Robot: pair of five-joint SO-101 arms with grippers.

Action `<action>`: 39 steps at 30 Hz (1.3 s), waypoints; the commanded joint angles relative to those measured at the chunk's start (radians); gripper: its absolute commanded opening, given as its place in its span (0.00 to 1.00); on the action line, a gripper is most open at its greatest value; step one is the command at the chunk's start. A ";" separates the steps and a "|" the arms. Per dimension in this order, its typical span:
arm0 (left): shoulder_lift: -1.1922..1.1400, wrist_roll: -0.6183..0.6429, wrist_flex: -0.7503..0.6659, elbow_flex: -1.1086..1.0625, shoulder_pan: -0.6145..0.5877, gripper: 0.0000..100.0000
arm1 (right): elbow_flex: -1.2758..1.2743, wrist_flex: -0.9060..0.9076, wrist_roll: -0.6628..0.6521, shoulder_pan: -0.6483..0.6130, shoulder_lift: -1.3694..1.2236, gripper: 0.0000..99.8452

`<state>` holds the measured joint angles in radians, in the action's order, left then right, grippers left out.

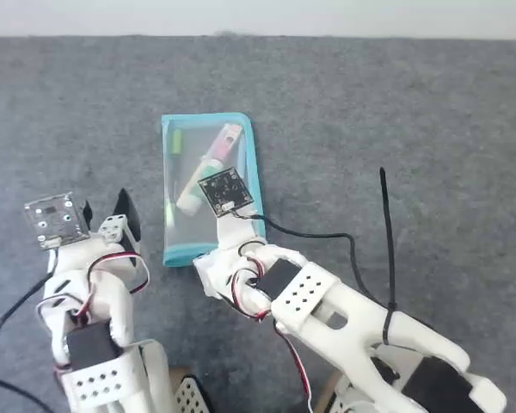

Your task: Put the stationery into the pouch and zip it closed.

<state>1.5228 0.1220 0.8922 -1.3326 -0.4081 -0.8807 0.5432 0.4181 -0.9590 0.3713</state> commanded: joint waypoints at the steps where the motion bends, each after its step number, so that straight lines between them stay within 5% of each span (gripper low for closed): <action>1: -0.005 0.012 -0.038 0.004 -0.005 0.19 | 0.005 0.024 0.049 -0.047 0.039 0.28; 6: -0.006 0.012 -0.040 0.004 -0.003 0.19 | 0.005 0.045 0.146 -0.058 0.039 0.28; 30: -0.006 0.012 -0.041 0.002 -0.002 0.19 | 0.006 0.010 0.216 -0.068 0.015 0.21; 39: -0.006 0.012 -0.041 -0.005 0.000 0.19 | 0.092 -0.021 0.216 0.081 -0.200 0.21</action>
<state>1.5228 0.1220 0.8876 -1.3510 -0.4081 -0.8623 0.4941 0.6222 -0.9221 0.1872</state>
